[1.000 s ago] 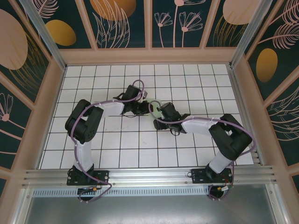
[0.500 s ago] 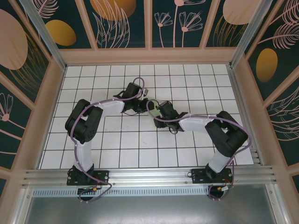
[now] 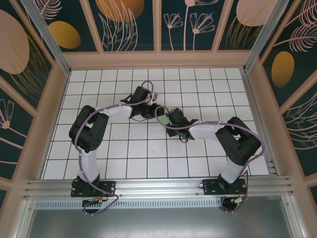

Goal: Fold a paper plane with a square sheet of paper (fold left side to right side)
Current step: Fourth fold the wing at the center of the table.

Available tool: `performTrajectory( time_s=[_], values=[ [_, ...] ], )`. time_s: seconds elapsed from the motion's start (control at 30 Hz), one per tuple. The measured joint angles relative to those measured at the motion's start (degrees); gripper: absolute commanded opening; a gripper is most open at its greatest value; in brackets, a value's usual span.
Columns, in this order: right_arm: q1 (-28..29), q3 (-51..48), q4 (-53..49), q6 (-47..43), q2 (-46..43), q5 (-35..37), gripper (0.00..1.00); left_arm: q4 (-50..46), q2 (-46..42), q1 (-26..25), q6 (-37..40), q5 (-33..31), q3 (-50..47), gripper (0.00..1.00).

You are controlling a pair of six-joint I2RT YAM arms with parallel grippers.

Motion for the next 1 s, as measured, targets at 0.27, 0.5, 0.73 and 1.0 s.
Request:
performTrajectory(
  time_s=[0.27,0.5,0.73,1.0],
  values=[
    [-0.98,-0.02,0.92,0.26,0.00,-3.78,0.11,-3.15,-2.93,0.17,2.19,-2.43,0.17,0.58],
    [-5.35,-0.31,3.28,0.94,0.00,-14.19,0.08,-3.56,-7.28,1.22,2.38,-3.41,-1.14,0.59],
    [-9.49,-0.68,4.90,2.19,0.00,-24.55,0.07,-2.12,-6.93,1.18,2.25,-2.25,-4.35,0.55],
    [-10.75,-0.68,6.49,3.50,2.78,-30.97,0.06,0.17,-2.73,0.28,1.99,-0.20,-4.31,0.53]
  ],
)
